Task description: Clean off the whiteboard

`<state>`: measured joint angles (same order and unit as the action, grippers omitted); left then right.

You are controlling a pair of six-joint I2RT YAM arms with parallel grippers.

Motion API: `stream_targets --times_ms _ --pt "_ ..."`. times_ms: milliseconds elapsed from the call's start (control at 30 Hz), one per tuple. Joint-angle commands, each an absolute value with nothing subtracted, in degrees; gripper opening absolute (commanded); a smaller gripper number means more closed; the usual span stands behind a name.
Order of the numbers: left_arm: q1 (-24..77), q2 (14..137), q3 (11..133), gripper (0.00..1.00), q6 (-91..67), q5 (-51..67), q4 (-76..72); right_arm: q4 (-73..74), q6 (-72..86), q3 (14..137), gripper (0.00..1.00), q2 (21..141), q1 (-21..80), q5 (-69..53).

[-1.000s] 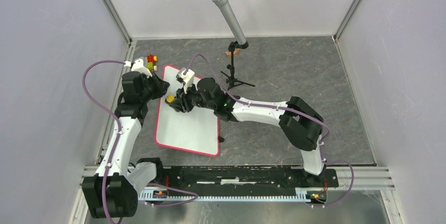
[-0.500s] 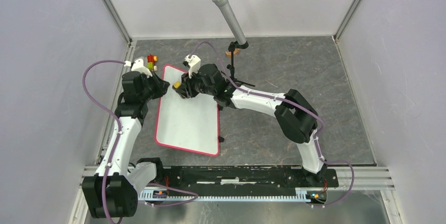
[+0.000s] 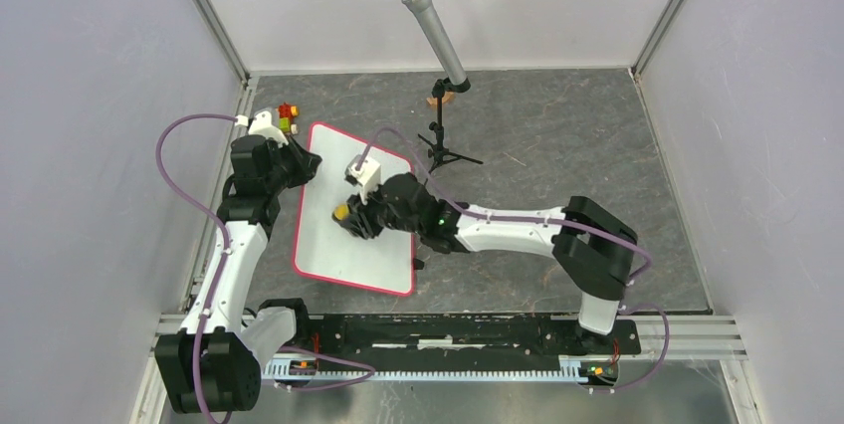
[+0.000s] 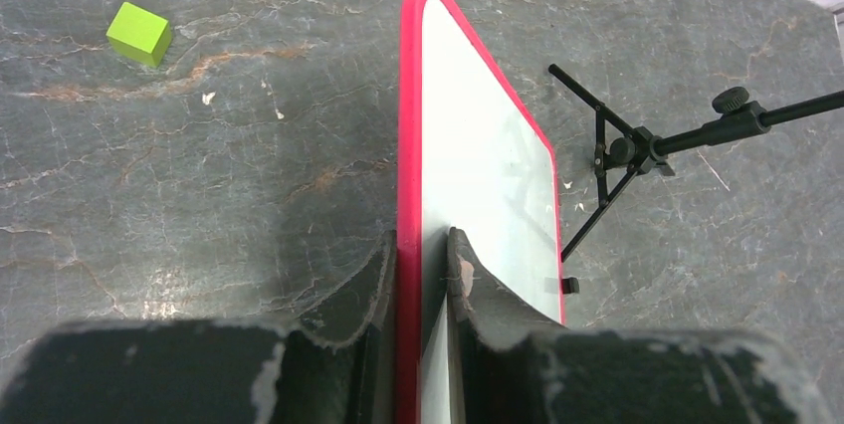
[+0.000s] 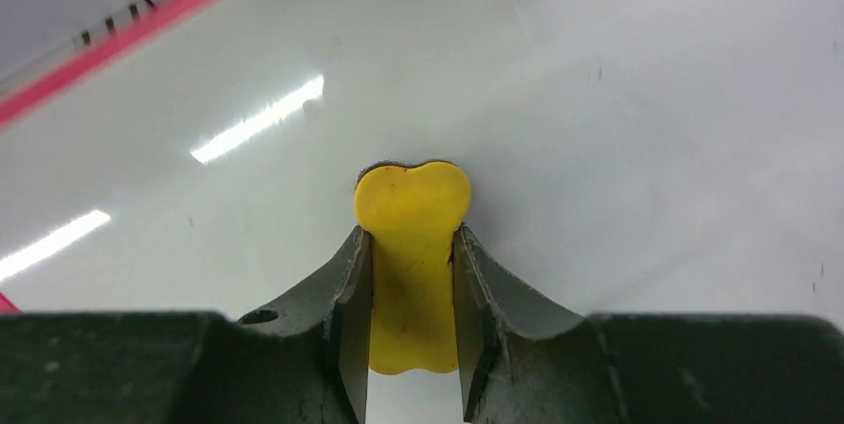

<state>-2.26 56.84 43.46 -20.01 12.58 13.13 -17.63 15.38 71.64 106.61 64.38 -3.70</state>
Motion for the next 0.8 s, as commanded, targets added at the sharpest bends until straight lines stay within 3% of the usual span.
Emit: stream_targets --times_ms 0,167,367,600,667,767 --pt "-0.66 57.13 43.68 0.03 -16.6 14.2 14.81 -6.51 11.98 60.71 0.33 104.89 66.69 -1.78" --pt "-0.7 57.79 44.52 0.24 -16.96 13.68 15.62 -8.13 11.54 50.98 0.34 93.65 65.71 4.88" --pt "-0.7 56.63 44.31 0.42 -16.81 13.24 15.56 -7.86 10.05 40.32 0.37 82.23 61.24 13.53" --pt "-0.7 54.86 44.32 0.58 -16.07 13.12 15.72 -4.61 12.01 28.15 0.37 73.76 53.31 13.73" --pt "-0.7 54.22 44.6 0.86 -15.62 12.5 15.98 -3.88 12.28 26.47 0.38 71.9 53.28 13.57" --pt "-0.73 52.73 45.15 0.97 -14.67 10.78 16.97 -1.29 12.43 25.68 0.44 70.33 53.0 14.57"
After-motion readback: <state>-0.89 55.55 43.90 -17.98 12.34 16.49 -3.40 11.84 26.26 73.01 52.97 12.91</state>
